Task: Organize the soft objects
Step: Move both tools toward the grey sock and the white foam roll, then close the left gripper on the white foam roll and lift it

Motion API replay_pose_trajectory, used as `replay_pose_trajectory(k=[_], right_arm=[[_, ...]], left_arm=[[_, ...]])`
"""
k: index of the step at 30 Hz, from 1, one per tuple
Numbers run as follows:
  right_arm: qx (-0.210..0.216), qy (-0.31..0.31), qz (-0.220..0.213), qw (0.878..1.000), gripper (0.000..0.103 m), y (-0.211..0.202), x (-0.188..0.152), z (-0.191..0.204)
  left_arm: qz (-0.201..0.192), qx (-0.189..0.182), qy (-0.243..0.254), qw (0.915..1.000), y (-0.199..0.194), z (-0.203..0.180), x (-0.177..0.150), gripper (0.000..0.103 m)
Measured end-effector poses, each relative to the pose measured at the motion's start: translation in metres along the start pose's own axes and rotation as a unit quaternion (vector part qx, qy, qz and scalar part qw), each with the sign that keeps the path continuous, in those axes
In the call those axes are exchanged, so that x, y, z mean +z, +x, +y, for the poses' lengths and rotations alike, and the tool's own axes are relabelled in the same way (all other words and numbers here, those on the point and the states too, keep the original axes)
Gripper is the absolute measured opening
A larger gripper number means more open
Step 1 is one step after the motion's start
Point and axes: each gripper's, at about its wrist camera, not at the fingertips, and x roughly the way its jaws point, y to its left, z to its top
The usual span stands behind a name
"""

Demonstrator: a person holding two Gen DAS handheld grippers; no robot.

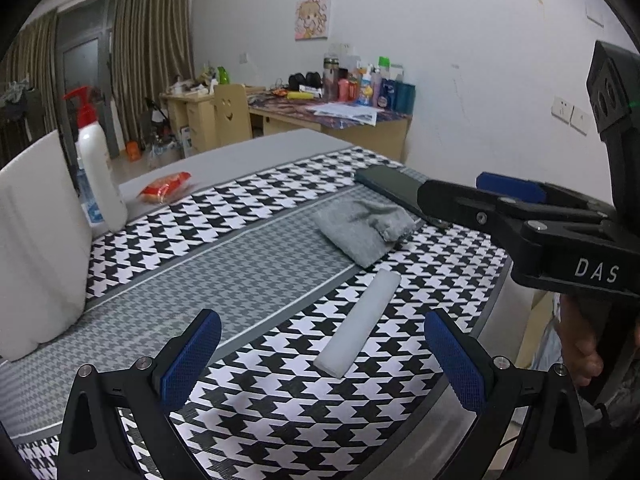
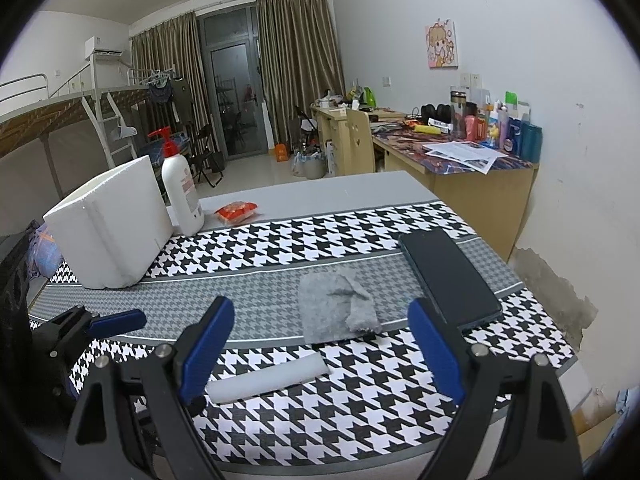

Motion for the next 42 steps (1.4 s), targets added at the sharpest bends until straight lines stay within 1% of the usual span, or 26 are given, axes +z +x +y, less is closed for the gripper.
replay_pose_trajectory(k=[5,10,18,20,21,22,25,28,31,36,38,39,40,42], right_arm=[[0.000,0.005,0.005,1.000,0.092,0.005,-0.001,-0.007],[-0.003,0.007,0.014,1.000,0.092,0.011,-0.004,-0.010],[-0.003,0.015,0.029,0.999,0.092,0.020,-0.008,-0.016],[-0.002,0.014,0.032,0.999,0.092,0.023,-0.008,-0.016],[-0.002,0.013,0.033,0.999,0.092,0.023,-0.008,-0.017],[-0.001,0.012,0.035,0.999,0.092,0.025,-0.009,-0.017],[-0.001,0.013,0.040,0.999,0.092,0.031,-0.008,-0.017],[-0.002,0.017,0.046,0.999,0.092,0.035,-0.009,-0.020],[0.000,0.018,0.047,0.999,0.092,0.036,-0.009,-0.021],[0.001,0.019,0.052,0.998,0.092,0.039,-0.009,-0.022],[0.003,0.018,0.054,0.998,0.092,0.041,-0.009,-0.022],[0.003,0.018,0.054,0.998,0.092,0.041,-0.009,-0.022],[0.003,0.019,0.055,0.998,0.092,0.042,-0.010,-0.023],[0.004,0.021,0.057,0.998,0.092,0.044,-0.010,-0.023]], left_arm=[[0.012,0.001,0.003,0.9999,0.010,-0.001,0.000,0.101],[0.030,-0.001,0.006,0.9995,0.025,-0.004,0.000,0.090],[0.051,-0.011,0.010,0.9986,0.040,-0.006,-0.002,0.079],[0.057,-0.013,0.010,0.9982,0.042,-0.006,-0.003,0.078],[0.060,-0.014,0.012,0.9981,0.044,-0.006,-0.003,0.074],[0.064,-0.015,0.014,0.9977,0.047,-0.007,-0.003,0.068],[0.073,-0.019,0.018,0.9970,0.051,-0.008,-0.004,0.059],[0.080,-0.024,0.018,0.9964,0.054,-0.008,-0.004,0.052],[0.083,-0.029,0.020,0.9959,0.055,-0.009,-0.006,0.051],[0.090,-0.030,0.042,0.9946,0.057,-0.015,-0.007,0.050],[0.091,-0.018,0.050,0.9945,0.057,-0.017,-0.008,0.038],[0.090,-0.019,0.053,0.9944,0.057,-0.018,-0.008,0.030],[0.090,-0.024,0.056,0.9941,0.057,-0.019,-0.008,0.028],[0.089,-0.020,0.066,0.9936,0.056,-0.022,-0.009,0.024]])
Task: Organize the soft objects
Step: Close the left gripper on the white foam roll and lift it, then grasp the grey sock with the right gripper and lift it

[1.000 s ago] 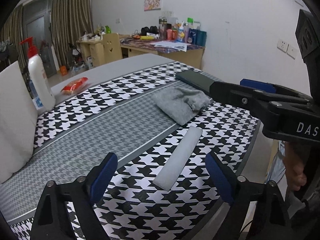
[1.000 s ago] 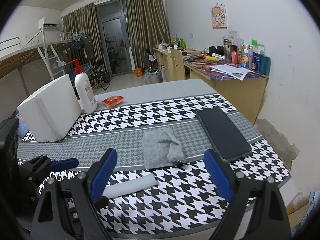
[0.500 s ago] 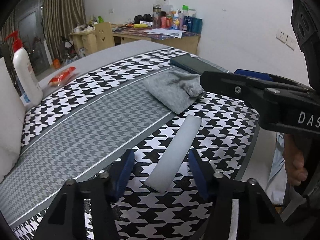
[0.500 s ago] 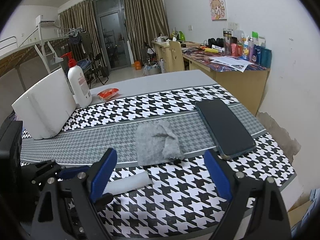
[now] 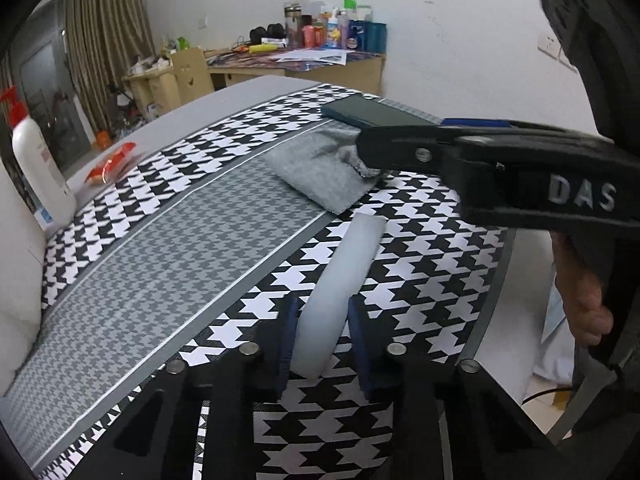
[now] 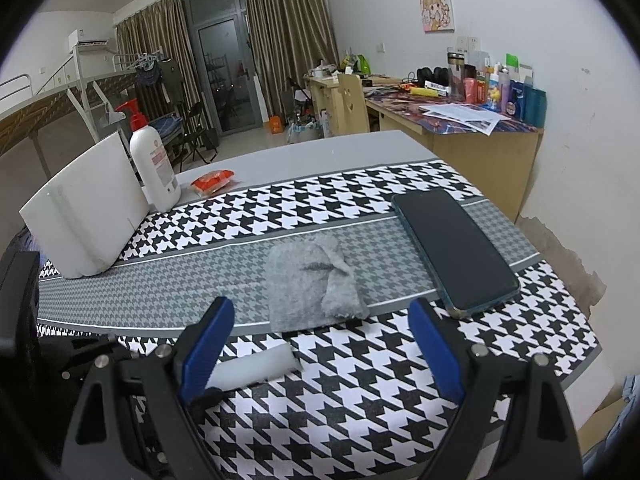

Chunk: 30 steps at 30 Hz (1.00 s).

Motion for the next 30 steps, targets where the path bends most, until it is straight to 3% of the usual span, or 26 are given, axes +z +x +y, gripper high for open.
replay_pose_trajectory(k=[4,10,30], right_arm=[[0.001,0.000,0.004,1.000,0.092,0.003,0.002,0.001],[0.005,-0.007,0.007,1.000,0.092,0.009,0.005,0.003],[0.010,-0.023,0.040,0.999,0.092,0.037,0.011,0.015]], left_arm=[[-0.008,-0.008,-0.013,0.9999,-0.005,0.008,0.000,0.017],[-0.033,-0.016,-0.029,0.9989,-0.020,0.016,0.000,0.017],[-0.063,0.018,-0.080,0.9946,-0.044,0.049,-0.004,0.017]])
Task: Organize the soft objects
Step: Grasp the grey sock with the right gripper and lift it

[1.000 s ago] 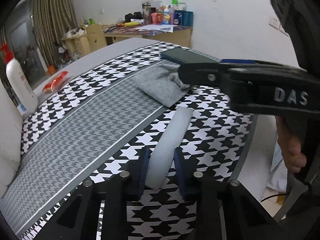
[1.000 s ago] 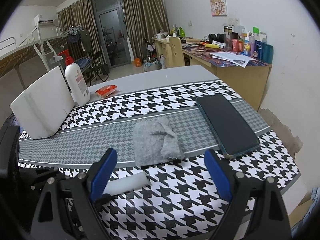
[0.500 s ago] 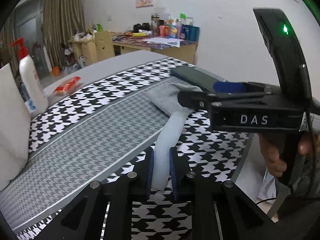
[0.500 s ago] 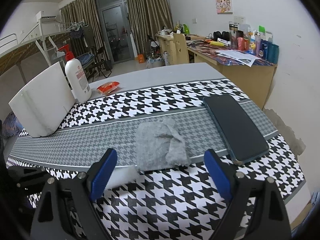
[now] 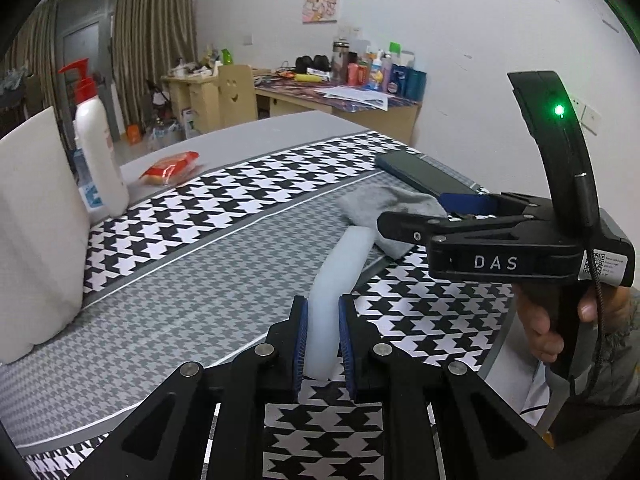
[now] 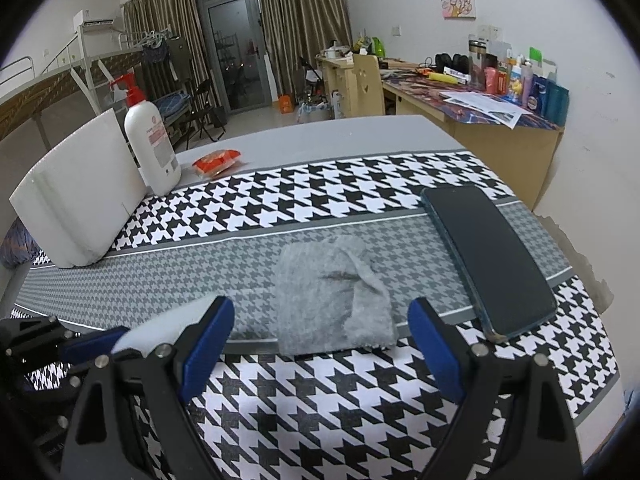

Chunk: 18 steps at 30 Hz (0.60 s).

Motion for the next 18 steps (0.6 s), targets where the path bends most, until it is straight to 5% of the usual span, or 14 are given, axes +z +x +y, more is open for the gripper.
replay_pose_trajectory(k=[4,18], right_arm=[[-0.003,-0.002,0.007,1.000,0.090,0.005,0.000,0.002],[-0.024,-0.003,0.048,0.999,0.052,0.021,-0.007,0.001]], left_arm=[[-0.001,0.002,-0.006,1.0000,-0.001,0.004,-0.001,0.017],[0.000,0.003,-0.013,0.9999,-0.004,0.009,-0.002,0.017]])
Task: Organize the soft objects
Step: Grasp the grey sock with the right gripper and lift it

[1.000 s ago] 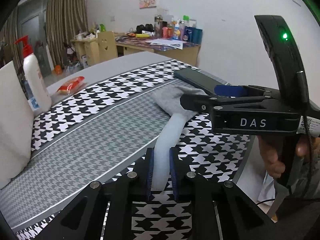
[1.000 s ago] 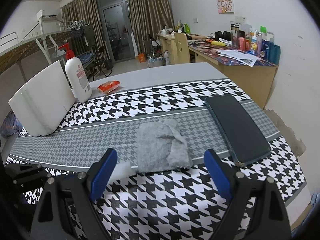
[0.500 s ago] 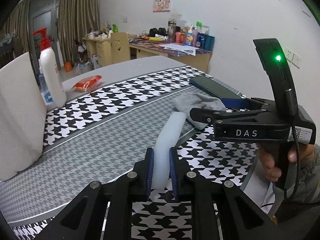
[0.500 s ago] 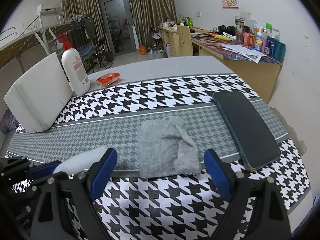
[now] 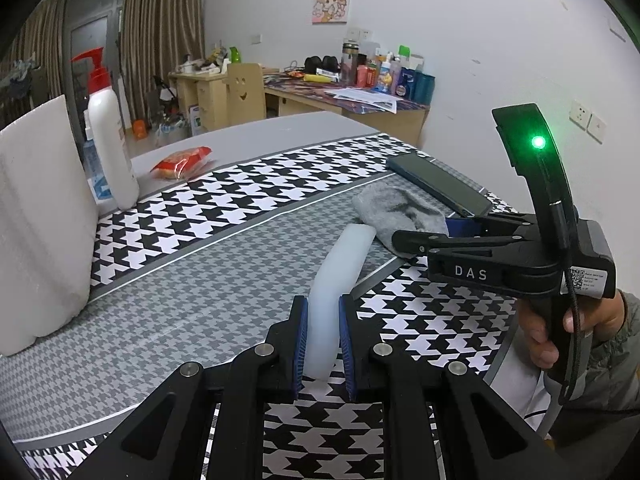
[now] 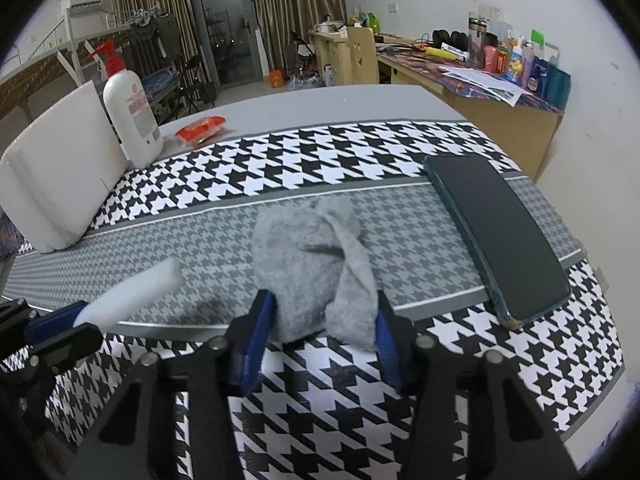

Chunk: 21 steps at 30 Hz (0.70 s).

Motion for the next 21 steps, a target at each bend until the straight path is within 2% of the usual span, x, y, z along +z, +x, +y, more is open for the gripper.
replay_pose_trajectory(k=[2,7,9,21], right_arm=[[-0.005,-0.003,0.000,1.000,0.049,0.001,-0.001,0.001],[-0.021,-0.001,-0.001,1.000,0.026,0.001,-0.001,0.001],[-0.016,0.005,-0.002,1.000,0.023,-0.001,0.000,0.000],[0.012,0.001,-0.044,0.999,0.022,-0.031,0.006,0.011]], left_arm=[[0.000,0.002,-0.002,1.0000,-0.001,0.002,-0.001,0.017],[-0.001,0.007,-0.007,1.0000,-0.003,0.005,-0.001,0.017],[-0.003,0.009,-0.010,0.9999,-0.004,0.007,-0.001,0.017],[-0.024,0.023,-0.017,0.9993,-0.023,0.013,-0.002,0.017]])
